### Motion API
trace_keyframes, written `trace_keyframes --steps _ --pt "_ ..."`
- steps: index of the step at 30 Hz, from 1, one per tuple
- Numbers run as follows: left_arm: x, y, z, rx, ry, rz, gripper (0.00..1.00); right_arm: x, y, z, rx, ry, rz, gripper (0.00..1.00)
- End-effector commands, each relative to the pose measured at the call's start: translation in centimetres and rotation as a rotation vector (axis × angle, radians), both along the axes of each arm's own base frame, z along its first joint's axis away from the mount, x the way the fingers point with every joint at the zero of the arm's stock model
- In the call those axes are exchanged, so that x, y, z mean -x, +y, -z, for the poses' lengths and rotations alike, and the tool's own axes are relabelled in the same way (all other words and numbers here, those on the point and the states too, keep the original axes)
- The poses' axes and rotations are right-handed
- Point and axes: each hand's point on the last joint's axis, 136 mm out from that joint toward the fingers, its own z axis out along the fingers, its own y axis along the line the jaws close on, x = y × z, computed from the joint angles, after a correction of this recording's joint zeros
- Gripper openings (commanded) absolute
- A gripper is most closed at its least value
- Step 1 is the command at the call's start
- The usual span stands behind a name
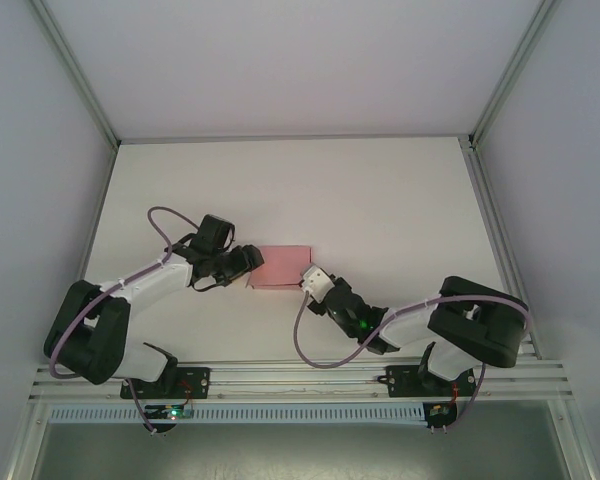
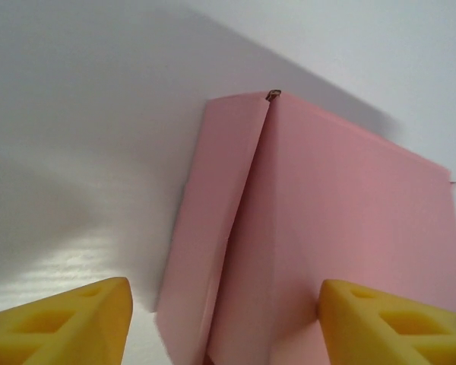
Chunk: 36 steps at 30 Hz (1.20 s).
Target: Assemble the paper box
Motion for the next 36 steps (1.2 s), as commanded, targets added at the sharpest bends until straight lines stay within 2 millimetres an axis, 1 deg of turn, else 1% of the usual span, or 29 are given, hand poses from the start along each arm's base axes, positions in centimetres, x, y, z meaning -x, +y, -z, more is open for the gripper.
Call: trace_keyframes --steps 1,2,3,4,5,7,8,10,11,12,13,14,17,19,20,21,22,24,26,28,29,33,36 --pt "-0.3 0.1 1.1 -0.008 -0.024 0.004 0.60 1.3 0.1 -0.3 0.007 0.030 -0.052 0.34" --pt "-0.3 0.2 1.5 -0.012 -0.017 0.001 0.59 1.7 0.1 -0.5 0.010 0.046 -0.074 0.41" --pt "-0.3 0.3 1.9 -0.020 -0.011 0.002 0.57 2.4 -0.1 -0.3 0.034 0.071 -0.108 0.50" --pt "-0.3 0.3 2.3 -0.025 -0.009 0.008 0.57 3.0 -0.1 -0.3 0.044 0.103 -0.134 0.65" --pt "-0.3 0.3 2.7 -0.027 -0.002 0.010 0.57 3.9 -0.2 -0.2 0.059 0.143 -0.173 0.76" --pt "-0.4 0.1 3.2 -0.032 0.000 0.026 0.56 5.0 -0.8 -0.1 0.061 0.210 -0.194 0.87" --pt "-0.4 0.0 3.4 -0.027 0.003 0.034 0.53 5.7 -1.2 0.2 0.068 0.247 -0.208 0.90" --pt "-0.5 -0.4 3.6 -0.015 0.004 0.049 0.53 6.8 -1.6 0.4 0.042 0.303 -0.231 0.97" --pt "-0.6 -0.5 3.6 -0.011 -0.003 0.062 0.52 7.0 -1.4 -0.2 0.009 0.306 -0.254 0.98" --pt "-0.6 -0.6 3.7 -0.012 -0.005 0.068 0.52 7.1 -2.0 0.3 0.001 0.317 -0.242 0.98" --pt "-0.6 -0.5 3.8 -0.019 -0.009 0.073 0.51 7.1 -2.2 0.0 -0.021 0.326 -0.241 0.98" --pt "-0.7 -0.5 3.9 -0.024 -0.011 0.079 0.50 6.5 -2.4 -0.5 -0.056 0.331 -0.217 0.98" --pt "-0.5 -0.6 4.4 -0.033 0.002 0.099 0.48 4.7 -3.4 -1.6 -0.176 0.397 -0.125 0.98" --pt "-0.3 -0.7 4.9 -0.027 0.011 0.110 0.46 3.2 -3.7 -2.9 -0.277 0.465 -0.072 0.98" --pt "-0.3 -0.8 5.0 -0.022 0.013 0.112 0.46 2.3 -3.8 -3.4 -0.335 0.516 -0.044 0.98" --pt "-0.2 -0.9 5.2 -0.018 0.019 0.115 0.42 1.4 -4.0 -3.8 -0.389 0.566 -0.015 0.98" --pt "-0.1 -1.1 5.2 -0.007 0.021 0.128 0.41 0.7 -3.8 -4.3 -0.444 0.628 -0.001 0.98" --pt "0.1 -1.2 5.2 -0.001 0.025 0.143 0.38 -0.8 -3.7 -4.6 -0.502 0.748 0.049 0.98" --pt "0.3 -1.2 5.4 0.010 0.025 0.142 0.35 -1.6 -3.2 -4.4 -0.498 0.867 0.066 0.98" --pt "0.5 -1.4 5.6 0.040 0.023 0.138 0.34 -2.0 -2.7 -3.8 -0.462 0.962 0.094 0.98" --pt "0.5 -1.5 5.7 0.057 0.025 0.131 0.31 -2.2 -2.6 -3.4 -0.447 0.996 0.109 0.98" --pt "0.8 -1.2 6.0 0.122 0.053 0.105 0.27 -3.7 -3.5 -1.4 -0.408 1.087 0.201 0.98" --pt "0.9 -0.8 6.2 0.146 0.037 0.085 0.24 -4.2 -3.2 -0.8 -0.439 1.145 0.199 0.98"
